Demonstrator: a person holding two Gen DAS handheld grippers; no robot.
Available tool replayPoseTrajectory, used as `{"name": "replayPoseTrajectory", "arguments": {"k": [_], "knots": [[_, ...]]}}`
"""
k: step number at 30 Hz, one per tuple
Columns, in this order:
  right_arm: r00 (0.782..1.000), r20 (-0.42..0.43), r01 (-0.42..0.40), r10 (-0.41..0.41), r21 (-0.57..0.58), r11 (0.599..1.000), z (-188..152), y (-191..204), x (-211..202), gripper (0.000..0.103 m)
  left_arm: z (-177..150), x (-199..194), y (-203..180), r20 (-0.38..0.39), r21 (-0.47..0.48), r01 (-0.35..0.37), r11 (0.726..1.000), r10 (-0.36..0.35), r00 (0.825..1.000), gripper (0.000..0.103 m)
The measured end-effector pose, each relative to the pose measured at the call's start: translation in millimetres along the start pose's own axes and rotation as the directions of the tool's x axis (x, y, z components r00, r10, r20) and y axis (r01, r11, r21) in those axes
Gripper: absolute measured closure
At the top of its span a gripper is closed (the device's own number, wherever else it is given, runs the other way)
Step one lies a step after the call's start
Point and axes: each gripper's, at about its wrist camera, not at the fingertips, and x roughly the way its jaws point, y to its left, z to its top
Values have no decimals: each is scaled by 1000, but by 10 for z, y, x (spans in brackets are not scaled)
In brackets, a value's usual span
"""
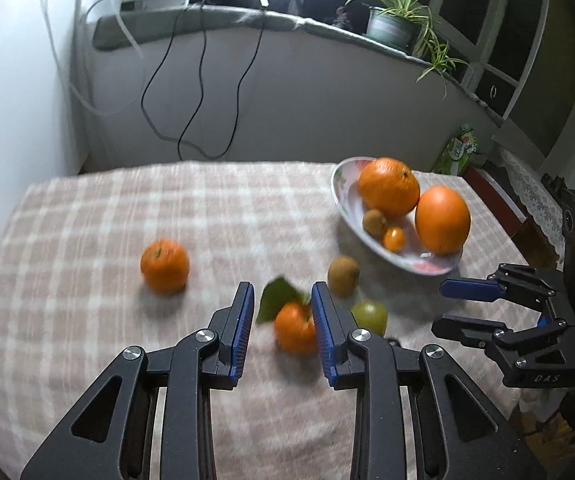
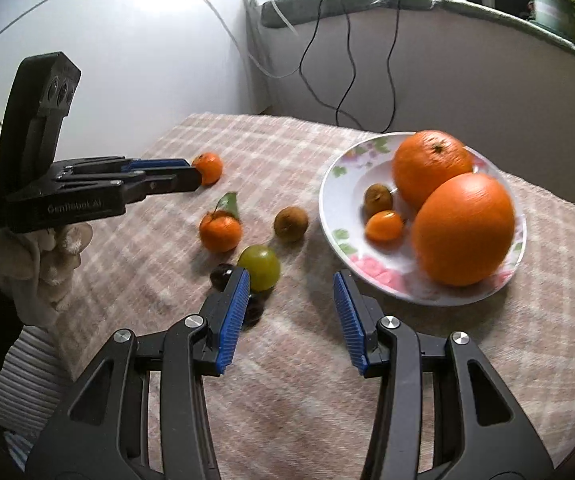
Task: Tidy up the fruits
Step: 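Close the left gripper on the leafy tangerine while the right gripper closes on a dark plum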
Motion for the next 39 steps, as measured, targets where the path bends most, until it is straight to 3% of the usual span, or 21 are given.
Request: {"name": "replayPoseTrajectory", "arguments": {"k": [8, 11, 28, 39], "knots": [[998, -55, -33, 31, -31, 999, -90, 148, 185, 57, -172, 109, -26, -43, -16, 26, 1000, -26, 999, 74], [997, -66, -44, 43, -25, 999, -99, 157, 232, 57, -202, 159, -55, -55, -17, 35, 999, -36, 998, 61], [994, -95, -49, 46, -40, 998, -102, 231, 409, 58, -193, 305, -88, -74, -8, 35, 999, -35, 997, 60], [992, -115, -55, 50, -41, 998, -95, 248, 494, 72, -175, 384, -102, -82, -4, 38, 999, -38, 996, 61]]}}
